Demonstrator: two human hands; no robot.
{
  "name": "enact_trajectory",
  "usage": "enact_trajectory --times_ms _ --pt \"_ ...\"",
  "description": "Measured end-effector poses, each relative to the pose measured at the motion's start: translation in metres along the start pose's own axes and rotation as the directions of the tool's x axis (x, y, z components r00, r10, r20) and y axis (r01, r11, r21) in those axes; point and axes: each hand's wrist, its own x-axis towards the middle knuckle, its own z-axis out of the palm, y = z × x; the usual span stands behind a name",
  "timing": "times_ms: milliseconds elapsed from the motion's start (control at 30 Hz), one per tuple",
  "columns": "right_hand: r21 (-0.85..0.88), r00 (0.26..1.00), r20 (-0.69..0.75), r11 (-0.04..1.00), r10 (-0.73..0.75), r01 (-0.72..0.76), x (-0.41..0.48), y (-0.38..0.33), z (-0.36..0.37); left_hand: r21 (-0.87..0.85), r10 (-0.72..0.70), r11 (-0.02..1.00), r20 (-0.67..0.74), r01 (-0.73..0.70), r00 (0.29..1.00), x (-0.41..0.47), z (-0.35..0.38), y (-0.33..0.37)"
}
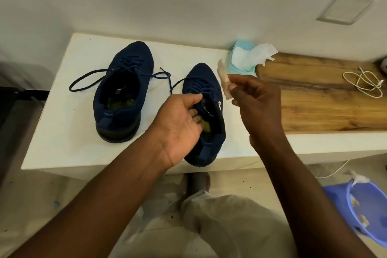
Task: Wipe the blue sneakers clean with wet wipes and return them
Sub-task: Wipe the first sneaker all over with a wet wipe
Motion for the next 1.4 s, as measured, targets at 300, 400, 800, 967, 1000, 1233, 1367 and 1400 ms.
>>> enact_trajectory --times_ms 300,400,800,967,1000,1233,1367,1400 --pt "-0.559 0.936 0.333 0.775 -0.114 0.293 -0.008 0.0 0.02 -0.009 0.06 0.998 -0.148 -0.062 0.987 0.025 0.015 -0.019" --pt "-0.168 0.995 0.089 0.985 0.05 -0.034 -0.007 -0.005 0.007 0.161 0.144 0.981 -0.205 -0.112 0.968 0.033 0.016 -0.03" --pt "-0.473 0.944 0.25 0.823 -0.217 0.314 -0.016 -0.009 0.015 0.086 0.236 0.97 -0.143 -0.226 0.961 0.022 0.001 -0.025" --pt "-0.633 0.842 0.525 0.605 -0.125 0.484 -0.026 -0.028 0.016 -0.012 0.204 0.979 -0.055 -0.205 0.977 0.018 -0.009 -0.017" --pt "-0.635 0.842 0.534 0.62 -0.079 0.461 -0.025 -0.033 0.012 0.001 0.204 0.979 -0.054 -0.204 0.977 0.017 -0.009 -0.018" --pt "-0.177 0.986 0.164 0.984 0.003 0.026 -0.006 -0.022 -0.014 0.052 0.197 0.98 -0.052 -0.194 0.979 0.019 -0.005 -0.019" --pt "-0.495 0.931 0.337 0.815 -0.14 0.302 -0.008 -0.017 0.005 0.048 0.198 0.979 -0.026 -0.197 0.98 0.017 -0.002 -0.027" --pt "-0.585 0.896 0.432 0.724 -0.105 0.367 -0.012 -0.017 0.009 0.046 0.207 0.977 -0.027 -0.206 0.978 0.016 -0.002 -0.026"
